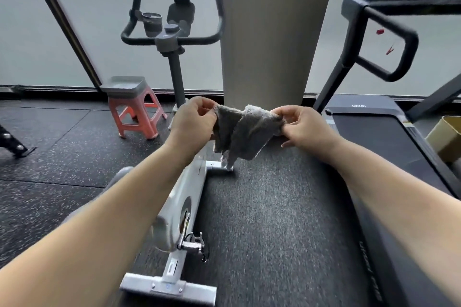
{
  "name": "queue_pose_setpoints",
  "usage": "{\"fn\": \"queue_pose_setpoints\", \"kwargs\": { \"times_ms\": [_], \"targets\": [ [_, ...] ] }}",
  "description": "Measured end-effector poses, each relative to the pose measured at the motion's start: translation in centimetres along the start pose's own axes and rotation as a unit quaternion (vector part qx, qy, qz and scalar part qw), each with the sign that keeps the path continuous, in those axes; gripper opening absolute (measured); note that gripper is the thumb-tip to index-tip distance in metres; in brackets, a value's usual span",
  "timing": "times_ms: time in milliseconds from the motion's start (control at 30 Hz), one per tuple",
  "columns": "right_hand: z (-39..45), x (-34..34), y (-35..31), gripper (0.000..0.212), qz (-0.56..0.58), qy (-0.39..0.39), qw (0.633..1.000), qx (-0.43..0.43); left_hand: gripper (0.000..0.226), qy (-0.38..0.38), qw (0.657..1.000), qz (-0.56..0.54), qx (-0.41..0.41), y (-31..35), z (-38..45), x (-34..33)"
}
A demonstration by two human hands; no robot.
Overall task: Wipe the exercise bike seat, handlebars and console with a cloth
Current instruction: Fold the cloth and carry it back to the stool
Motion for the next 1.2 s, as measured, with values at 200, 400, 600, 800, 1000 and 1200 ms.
{"fn": "queue_pose_setpoints", "kwargs": {
  "times_ms": [200,400,600,800,1000,1200],
  "targets": [
    [-6.0,-0.4,-0.2,0.042,0.075,0.018,0.993,-0.092,0.018,-0.051,0.998,-0.022,0.033,0.7,-5.2,3.1],
    [-11.2,-1.0,-1.3,0.032,0.088,-0.054,0.989,-0.103,0.012,-0.081,0.997,-0.01,0.007,2.6,-10.8,5.2],
    [-15.7,-3.0,-2.5,0.012,-0.054,-0.013,0.998,0.036,0.017,-0.032,0.999,0.02,-0.002,1.7,-16.3,8.6],
    [-19.6,-4.9,-3.4,0.015,0.063,-0.054,0.996,-0.035,0.013,0.088,0.979,0.173,-0.059,0.0,-19.6,15.1],
    [-23.7,-8.5,-6.3,0.018,0.173,-0.104,0.971,-0.126,0.011,0.115,0.981,0.156,0.003,-1.8,-21.8,21.1],
    [-27.9,-14.1,-9.9,0.012,0.259,-0.13,0.941,-0.175,0.012,0.177,0.976,0.128,-0.012,-3.5,-24.7,29.7]
  ]
}}
Point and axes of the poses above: each hand's wrist, its own z-axis towards the middle knuckle, its own x-axis out of the back of the hand, y = z × x, the point moved 6 cm from there along z, towards the middle knuckle, and after that the axes turned 13 degrees about y, right-handed, at the moved point
